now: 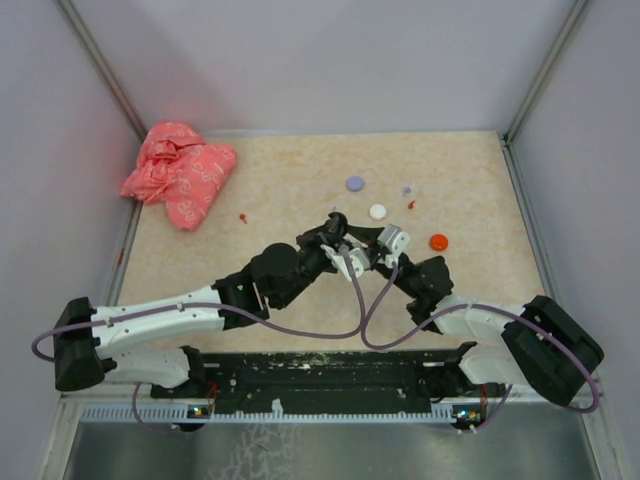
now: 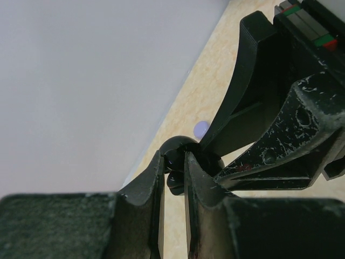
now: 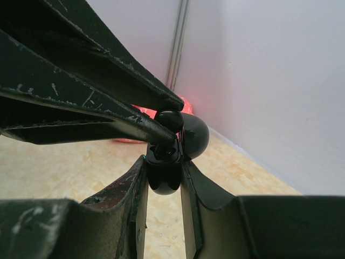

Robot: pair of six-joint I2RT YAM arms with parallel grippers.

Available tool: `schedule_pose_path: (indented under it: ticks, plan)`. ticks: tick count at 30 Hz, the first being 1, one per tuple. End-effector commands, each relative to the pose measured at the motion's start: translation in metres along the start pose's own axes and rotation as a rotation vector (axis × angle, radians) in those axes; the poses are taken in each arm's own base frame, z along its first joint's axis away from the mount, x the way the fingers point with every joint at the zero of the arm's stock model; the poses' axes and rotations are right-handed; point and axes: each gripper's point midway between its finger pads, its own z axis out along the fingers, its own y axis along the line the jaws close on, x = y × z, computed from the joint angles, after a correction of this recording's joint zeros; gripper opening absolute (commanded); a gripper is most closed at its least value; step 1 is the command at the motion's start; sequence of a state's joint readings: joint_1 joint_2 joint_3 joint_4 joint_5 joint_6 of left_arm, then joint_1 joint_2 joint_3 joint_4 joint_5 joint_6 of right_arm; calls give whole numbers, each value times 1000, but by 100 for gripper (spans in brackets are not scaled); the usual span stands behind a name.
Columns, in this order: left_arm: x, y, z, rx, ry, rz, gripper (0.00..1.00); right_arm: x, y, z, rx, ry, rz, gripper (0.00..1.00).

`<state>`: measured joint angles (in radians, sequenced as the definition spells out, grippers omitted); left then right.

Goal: Insert the wireless bluetooth earbuds into the charging case
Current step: Place the earbud in the charging case.

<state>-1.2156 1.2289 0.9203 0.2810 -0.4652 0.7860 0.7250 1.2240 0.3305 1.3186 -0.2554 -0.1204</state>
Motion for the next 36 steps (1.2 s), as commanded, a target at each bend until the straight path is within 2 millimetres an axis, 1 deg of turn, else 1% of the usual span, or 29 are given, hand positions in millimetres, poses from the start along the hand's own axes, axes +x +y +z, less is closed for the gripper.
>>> schedule_pose_path:
  ticks: [1, 4, 13, 16, 19, 24, 29, 36]
  plan:
    - [6, -25, -2, 54, 16, 15, 10, -55, -16, 12, 66, -171, -21, 0]
    - [7, -30, -3, 59, 26, 16, 11, -55, -17, 11, 70, -171, -17, 0]
    - [11, -35, -8, 68, 53, 36, 13, -57, -18, 13, 74, -178, -14, 0]
    - [14, -29, -10, 41, 72, 52, 10, -57, -18, 13, 72, -180, -11, 0]
    - [16, -17, -12, -13, 89, 70, 7, -57, -18, 14, 72, -178, -10, 0]
    - [16, -4, -13, -62, 109, 100, 5, -58, -17, 14, 71, -182, -9, 0]
    - [11, 3, -14, -73, 114, 105, 4, -58, -17, 13, 68, -180, -8, 0]
    - [-5, 12, -17, -17, 120, 81, 4, -60, -15, 15, 55, -176, -7, 0]
